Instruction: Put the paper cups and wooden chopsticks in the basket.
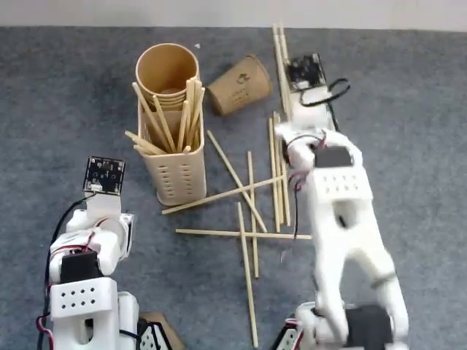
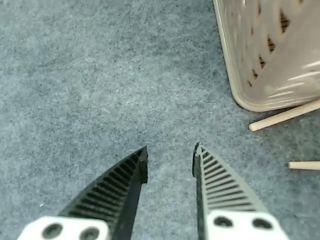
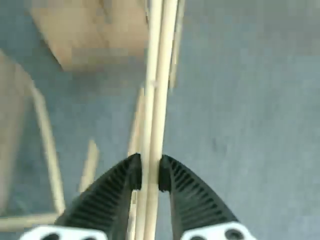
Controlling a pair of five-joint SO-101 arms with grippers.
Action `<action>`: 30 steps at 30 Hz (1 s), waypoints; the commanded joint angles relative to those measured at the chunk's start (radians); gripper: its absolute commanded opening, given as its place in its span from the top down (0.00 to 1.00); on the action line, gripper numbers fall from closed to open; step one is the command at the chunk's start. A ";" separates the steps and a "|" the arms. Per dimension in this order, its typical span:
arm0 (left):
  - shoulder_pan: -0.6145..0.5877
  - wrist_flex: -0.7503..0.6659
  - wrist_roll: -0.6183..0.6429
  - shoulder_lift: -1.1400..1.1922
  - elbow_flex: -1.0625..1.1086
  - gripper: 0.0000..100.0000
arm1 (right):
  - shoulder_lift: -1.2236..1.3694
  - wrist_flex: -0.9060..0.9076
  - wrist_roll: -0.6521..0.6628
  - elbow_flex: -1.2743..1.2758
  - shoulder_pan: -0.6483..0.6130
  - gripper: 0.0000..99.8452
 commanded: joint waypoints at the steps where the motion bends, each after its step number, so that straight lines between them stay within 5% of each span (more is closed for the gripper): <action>1: 0.016 -0.012 -0.009 -0.010 -0.005 0.84 | -0.237 -0.180 0.003 -0.039 -0.108 0.99; 13: 0.012 -0.012 -0.009 -0.010 -0.005 0.84 | -0.292 -1.017 0.002 0.343 -0.498 0.99; 30: 0.012 -0.012 -0.009 -0.010 -0.005 0.84 | -0.004 -1.419 0.000 0.460 -0.524 0.97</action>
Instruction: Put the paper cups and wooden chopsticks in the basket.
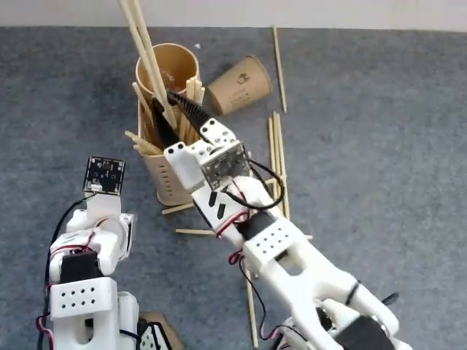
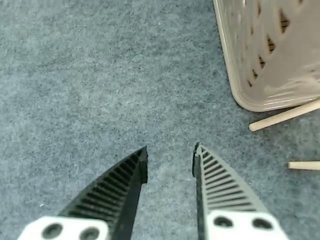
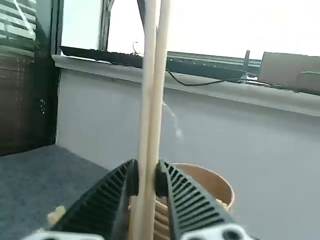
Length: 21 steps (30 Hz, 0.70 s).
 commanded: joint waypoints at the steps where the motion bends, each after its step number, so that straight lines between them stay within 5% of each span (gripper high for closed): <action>1: 0.012 -0.012 -0.009 -0.010 -0.005 0.84 | 0.012 -0.039 0.000 -0.012 -0.007 0.94; 5: 0.012 -0.012 -0.009 -0.010 -0.005 0.84 | 0.010 -0.039 0.000 -0.025 -0.002 0.84; 12: 0.013 -0.014 -0.009 -0.010 -0.005 0.84 | -0.122 0.117 0.000 -0.039 0.048 0.84; 15: 0.013 -0.014 -0.009 -0.010 -0.005 0.84 | -0.240 0.421 -0.101 -0.102 0.094 0.84; 21: 0.016 -0.014 -0.009 -0.010 -0.005 0.84 | -0.372 1.468 -0.603 -0.650 0.328 0.84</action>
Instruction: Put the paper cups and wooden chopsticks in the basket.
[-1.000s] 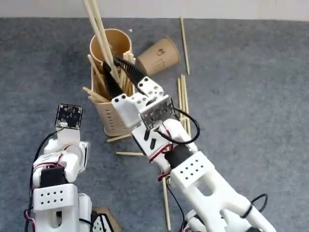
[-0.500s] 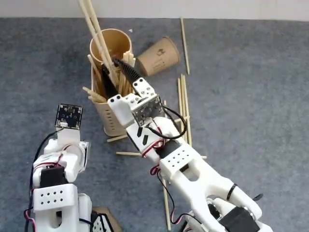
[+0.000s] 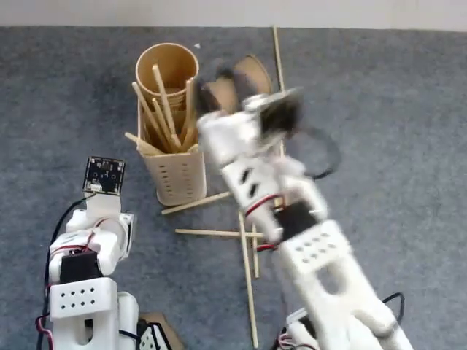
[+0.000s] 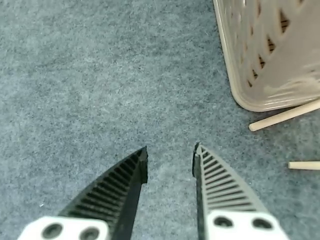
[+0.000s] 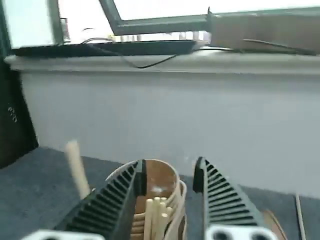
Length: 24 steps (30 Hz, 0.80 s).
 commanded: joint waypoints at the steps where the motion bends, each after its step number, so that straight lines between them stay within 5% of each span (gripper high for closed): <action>1: 0.016 -0.014 -0.009 -0.010 -0.005 0.84 | -0.030 0.739 -0.242 -0.447 0.143 0.84; 5: 0.016 -0.011 -0.009 -0.010 -0.005 0.84 | 0.159 1.152 -0.233 -0.671 0.185 0.84; 10: 0.016 -0.009 -0.009 -0.010 -0.005 0.84 | 0.524 1.428 0.015 -0.628 0.189 0.89; 16: 0.018 -0.012 -0.009 -0.010 -0.005 0.84 | 0.897 1.546 0.565 -0.602 0.168 0.91; 24: 0.012 -0.012 -0.009 -0.010 -0.005 0.84 | 0.688 1.314 0.500 -0.461 0.079 0.91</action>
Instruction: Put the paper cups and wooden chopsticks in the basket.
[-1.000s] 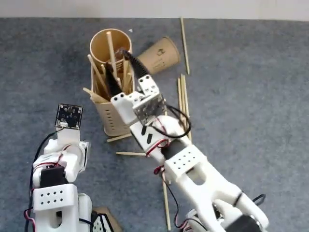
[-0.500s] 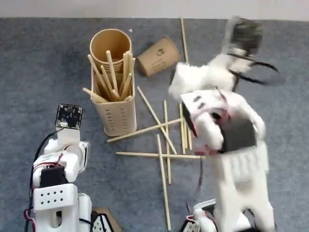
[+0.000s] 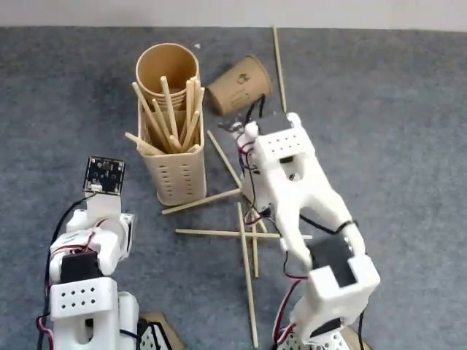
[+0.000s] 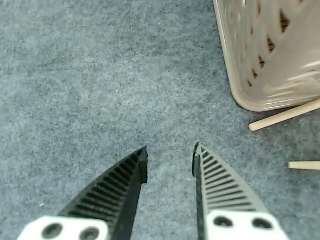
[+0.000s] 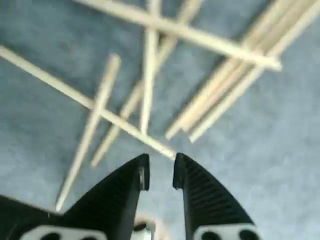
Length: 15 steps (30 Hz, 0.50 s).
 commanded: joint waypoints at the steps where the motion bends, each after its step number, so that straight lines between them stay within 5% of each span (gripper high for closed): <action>1: 0.012 -0.014 -0.011 -0.010 -0.005 0.84 | -0.242 -0.114 -0.035 0.140 -0.064 0.91; 10: 0.010 -0.014 -0.011 -0.010 -0.010 0.84 | -0.789 -0.495 -0.118 0.843 -0.153 0.78; 15: 0.015 -0.014 -0.011 -0.010 -0.007 0.84 | -0.819 -0.549 -0.118 0.934 -0.206 0.78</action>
